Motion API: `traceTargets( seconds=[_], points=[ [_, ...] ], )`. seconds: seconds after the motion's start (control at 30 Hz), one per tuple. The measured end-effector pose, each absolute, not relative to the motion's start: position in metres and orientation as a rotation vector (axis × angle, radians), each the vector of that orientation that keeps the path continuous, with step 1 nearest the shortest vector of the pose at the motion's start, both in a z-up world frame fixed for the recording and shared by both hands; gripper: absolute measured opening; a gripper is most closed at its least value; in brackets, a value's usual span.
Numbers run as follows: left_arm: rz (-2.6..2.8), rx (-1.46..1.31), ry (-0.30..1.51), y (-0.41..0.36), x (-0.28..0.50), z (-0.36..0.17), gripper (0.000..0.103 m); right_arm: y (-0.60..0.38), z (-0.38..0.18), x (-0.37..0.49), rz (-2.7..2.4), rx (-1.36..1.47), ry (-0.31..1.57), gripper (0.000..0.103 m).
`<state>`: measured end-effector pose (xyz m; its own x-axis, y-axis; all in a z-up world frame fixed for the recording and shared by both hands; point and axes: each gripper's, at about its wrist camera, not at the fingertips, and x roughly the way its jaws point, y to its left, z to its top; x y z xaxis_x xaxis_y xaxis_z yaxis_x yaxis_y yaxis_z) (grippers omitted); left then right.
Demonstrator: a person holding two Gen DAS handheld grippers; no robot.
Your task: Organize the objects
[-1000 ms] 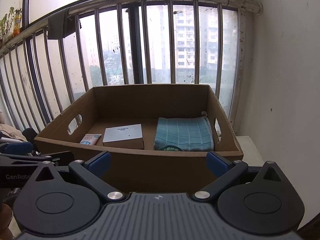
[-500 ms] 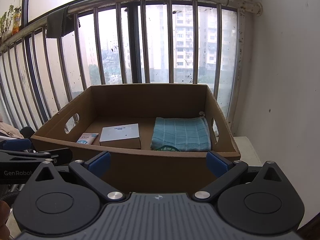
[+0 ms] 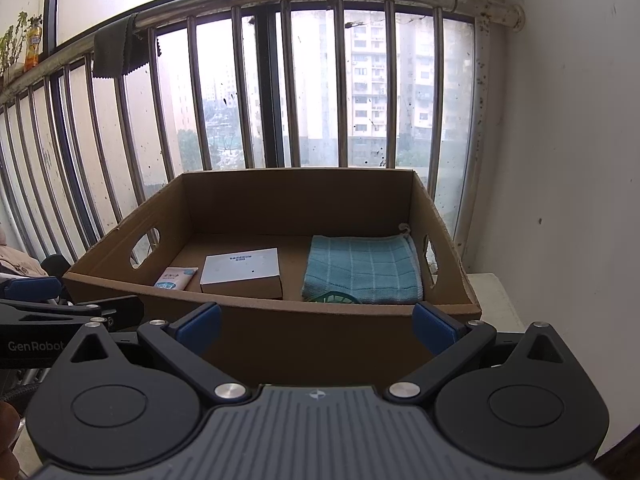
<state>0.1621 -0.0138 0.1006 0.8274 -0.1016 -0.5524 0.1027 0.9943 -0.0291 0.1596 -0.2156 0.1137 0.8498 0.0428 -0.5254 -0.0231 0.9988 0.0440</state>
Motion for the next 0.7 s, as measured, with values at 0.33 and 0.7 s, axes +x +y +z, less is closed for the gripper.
traceTargets(
  seconds=[0.33, 0.7],
  points=[
    [-0.106, 0.001, 0.595, -0.0131, 0.1627, 0.0999, 0.103, -0.2151, 0.1139, 0.1603, 0.034, 0.037, 0.558, 0.103],
    [-0.102, -0.001, 0.605, -0.0126, 0.1646, 0.0995, 0.102, -0.2141, 0.1124, 0.1606, 0.033, 0.033, 0.559, 0.103]
  ],
)
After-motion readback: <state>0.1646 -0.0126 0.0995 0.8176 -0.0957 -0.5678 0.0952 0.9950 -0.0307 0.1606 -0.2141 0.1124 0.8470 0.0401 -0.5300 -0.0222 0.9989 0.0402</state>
